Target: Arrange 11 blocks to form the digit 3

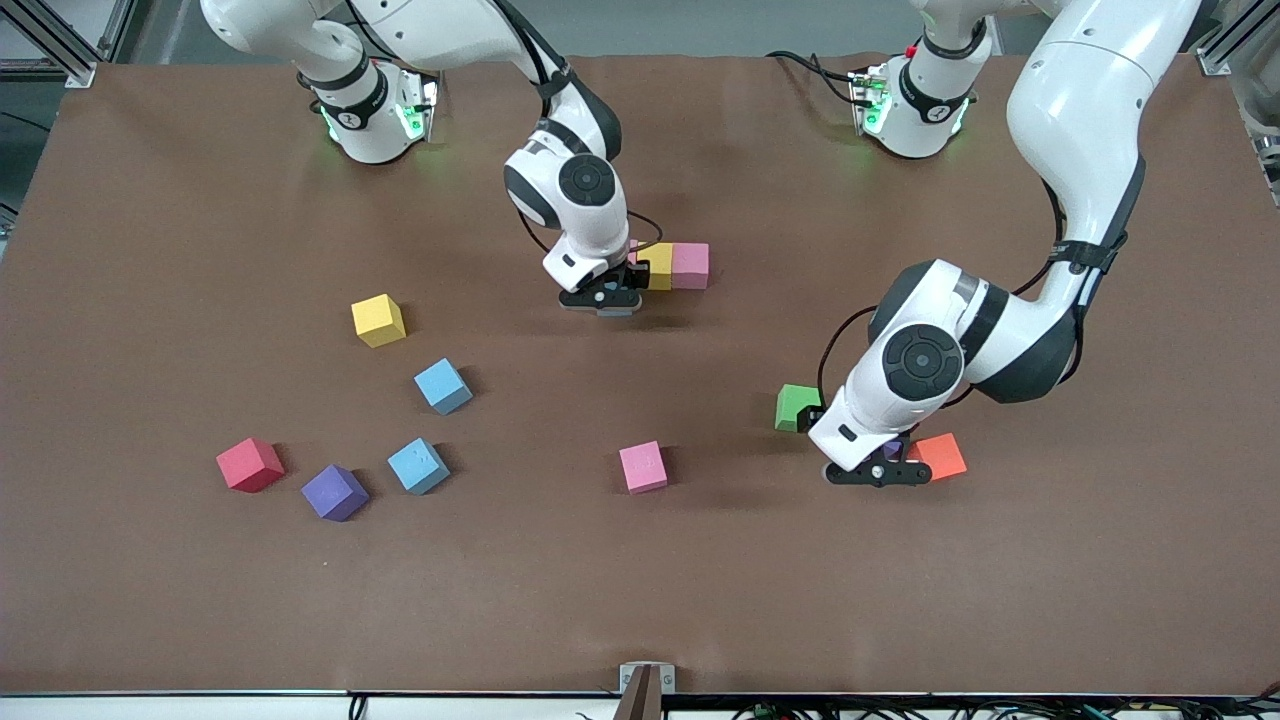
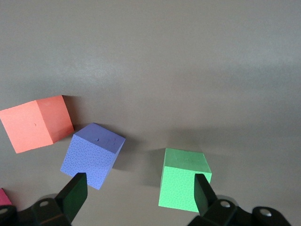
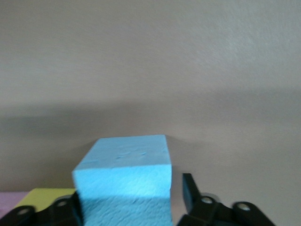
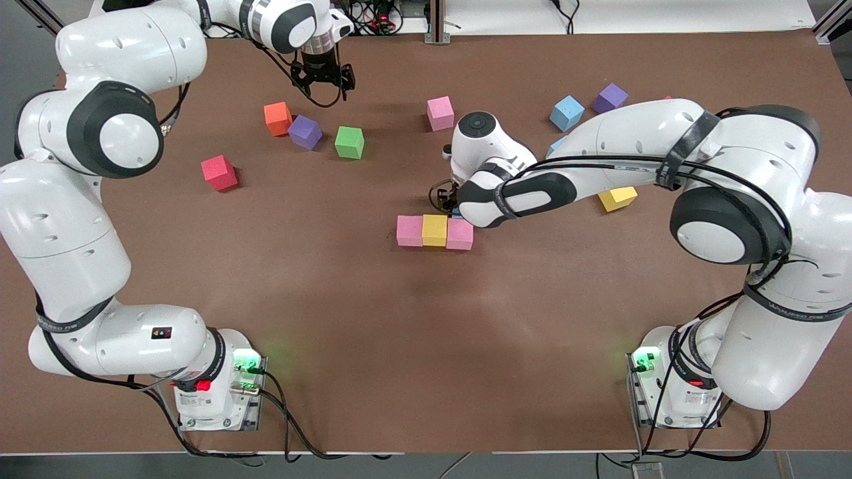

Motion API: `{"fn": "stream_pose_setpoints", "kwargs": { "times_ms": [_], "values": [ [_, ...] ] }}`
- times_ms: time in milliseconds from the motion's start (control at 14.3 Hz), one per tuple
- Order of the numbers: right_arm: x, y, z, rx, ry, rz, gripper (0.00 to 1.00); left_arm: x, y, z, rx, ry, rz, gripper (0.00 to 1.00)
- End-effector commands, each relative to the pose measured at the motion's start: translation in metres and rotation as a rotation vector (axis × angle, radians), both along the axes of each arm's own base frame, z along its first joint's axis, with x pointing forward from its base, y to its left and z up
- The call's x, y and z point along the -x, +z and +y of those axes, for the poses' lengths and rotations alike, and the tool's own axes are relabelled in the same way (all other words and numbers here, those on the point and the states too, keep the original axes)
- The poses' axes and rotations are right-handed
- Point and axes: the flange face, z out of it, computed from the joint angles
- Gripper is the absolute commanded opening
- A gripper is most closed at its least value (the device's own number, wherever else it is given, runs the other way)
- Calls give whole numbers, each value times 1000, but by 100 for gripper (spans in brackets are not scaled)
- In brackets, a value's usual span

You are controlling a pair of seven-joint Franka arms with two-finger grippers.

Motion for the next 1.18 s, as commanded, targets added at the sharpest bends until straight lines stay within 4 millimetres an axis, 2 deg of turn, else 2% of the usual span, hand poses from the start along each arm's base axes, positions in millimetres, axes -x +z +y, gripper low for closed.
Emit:
{"fn": "stream_pose_setpoints", "kwargs": {
  "times_ms": [0, 418, 557, 697, 976, 1115],
  "values": [
    [-26, 19, 3, 33, -49, 46, 100, 7, -4, -3, -3, -31, 9, 100],
    [-91, 108, -9, 38, -156, 137, 100, 14, -12, -7, -8, -34, 28, 100],
    [-115, 133, -23, 33, -179, 143, 100, 18, -18, -15, -8, -27, 32, 100],
    [-144, 144, -51, 17, -177, 139, 100, 24, -31, -22, 2, -11, 30, 100],
    [-193, 141, -120, -16, 39, 116, 100, 31, -46, -25, 22, 9, 15, 100],
    [-220, 142, -159, -28, 172, 70, 100, 40, -62, -32, 54, 43, -6, 100]
  ]
}}
